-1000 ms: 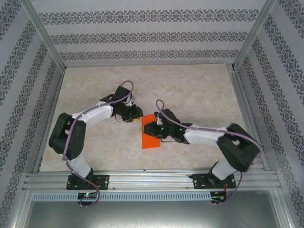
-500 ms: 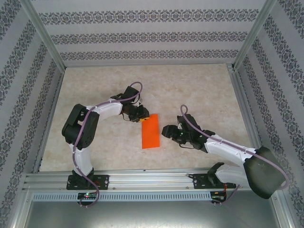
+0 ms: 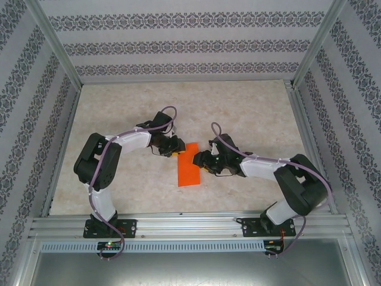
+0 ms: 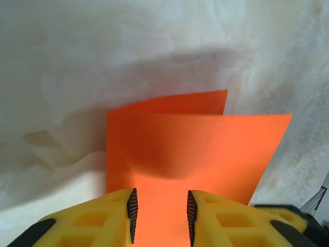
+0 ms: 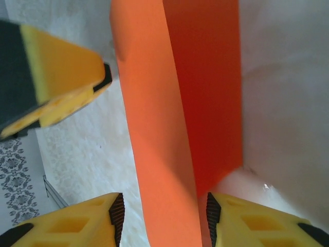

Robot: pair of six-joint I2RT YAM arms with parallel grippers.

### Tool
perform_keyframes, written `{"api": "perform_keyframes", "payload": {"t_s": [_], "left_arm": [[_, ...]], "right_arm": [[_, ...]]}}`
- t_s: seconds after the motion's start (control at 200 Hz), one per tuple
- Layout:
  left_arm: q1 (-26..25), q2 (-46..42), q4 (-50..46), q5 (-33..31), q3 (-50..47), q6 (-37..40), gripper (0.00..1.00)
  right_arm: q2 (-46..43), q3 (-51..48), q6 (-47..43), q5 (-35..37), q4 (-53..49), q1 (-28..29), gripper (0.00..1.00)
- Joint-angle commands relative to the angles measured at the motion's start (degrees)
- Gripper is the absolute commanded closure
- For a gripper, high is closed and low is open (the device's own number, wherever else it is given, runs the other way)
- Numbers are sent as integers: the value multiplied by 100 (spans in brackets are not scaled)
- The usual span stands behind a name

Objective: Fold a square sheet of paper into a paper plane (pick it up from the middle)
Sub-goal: Third fold the triangle at the center of the table.

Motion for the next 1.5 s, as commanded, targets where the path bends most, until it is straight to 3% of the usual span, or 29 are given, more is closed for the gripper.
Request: {"api": "perform_keyframes", "payload": {"t_s": [0.0, 0.34, 0.62, 0.774, 0.944, 1.149, 1.294, 1.494], "left_arm": [[-33, -465, 59, -82, -245, 205, 64], [-226, -1979, 660, -217, -1487, 469, 54], [-1620, -3307, 580, -1852, -2420, 993, 39], [-2808, -3742, 841, -3245, -2883, 1479, 35], [-3957, -3265, 975, -4629, -2779, 2478, 34], [-4703, -1648, 637, -5703, -1822, 3556, 33], [-4957, -693, 42, -6367, -1022, 3677, 35], [-4968, -652, 78, -6802, -1054, 3382, 35]], "right_arm": [[366, 253, -194, -303, 218, -141, 55], [891, 536, -424, -693, 195, -358, 72], [944, 675, -523, -909, 50, -443, 85], [849, 683, -568, -895, -125, -448, 87], [848, 692, -549, -895, -172, -455, 88], [879, 709, -510, -915, -202, -451, 88], [862, 765, -527, -878, -314, -453, 88], [840, 867, -602, -840, -520, -462, 88]]}}
